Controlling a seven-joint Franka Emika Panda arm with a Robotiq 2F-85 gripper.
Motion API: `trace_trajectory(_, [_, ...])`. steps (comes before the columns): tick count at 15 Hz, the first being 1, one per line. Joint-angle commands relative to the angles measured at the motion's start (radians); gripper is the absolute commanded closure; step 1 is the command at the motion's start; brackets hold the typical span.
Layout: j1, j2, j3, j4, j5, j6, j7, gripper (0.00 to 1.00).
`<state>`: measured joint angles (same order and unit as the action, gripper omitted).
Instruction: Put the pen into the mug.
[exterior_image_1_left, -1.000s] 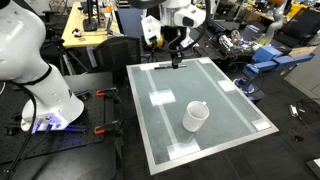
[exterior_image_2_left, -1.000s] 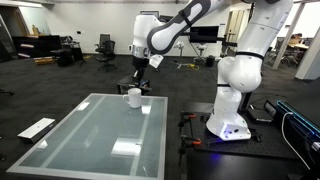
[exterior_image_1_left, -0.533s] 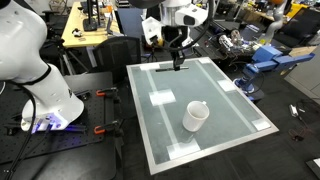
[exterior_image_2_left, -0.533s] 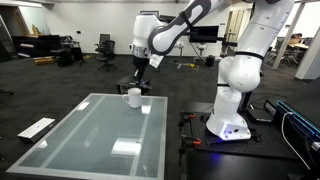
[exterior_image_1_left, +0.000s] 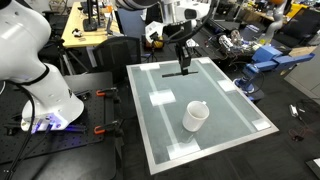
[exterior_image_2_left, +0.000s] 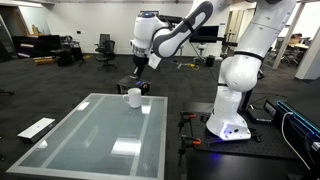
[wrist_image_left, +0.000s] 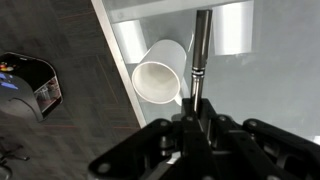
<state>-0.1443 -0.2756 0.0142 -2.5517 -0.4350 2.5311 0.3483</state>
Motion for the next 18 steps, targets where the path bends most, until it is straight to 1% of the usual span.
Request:
trace_trajectory(1, [-0.057,0.016,0.068,0.014,-0.144,0.032,0.169,0.97])
trace_trajectory(3, [-0.075,0.025,0.092,0.021,-0.235,0.039,0.283,0.97])
trace_trajectory(6, [-0.079,0.048,0.103,0.038,-0.378,0.043,0.465,0.97])
trace_trajectory(14, [-0.031,0.145,0.056,0.110,-0.760,-0.011,0.945,0.97])
trace_trajectory(15, [-0.070,0.160,0.093,0.119,-0.800,-0.016,0.998,0.97])
trace_trajectory(16, [-0.069,0.177,0.094,0.130,-0.850,-0.032,1.064,0.97])
trace_trajectory(17, [-0.015,0.194,0.046,0.141,-0.891,-0.058,1.121,0.97])
trace_trajectory(18, [-0.006,0.212,0.039,0.150,-0.924,-0.077,1.173,0.97])
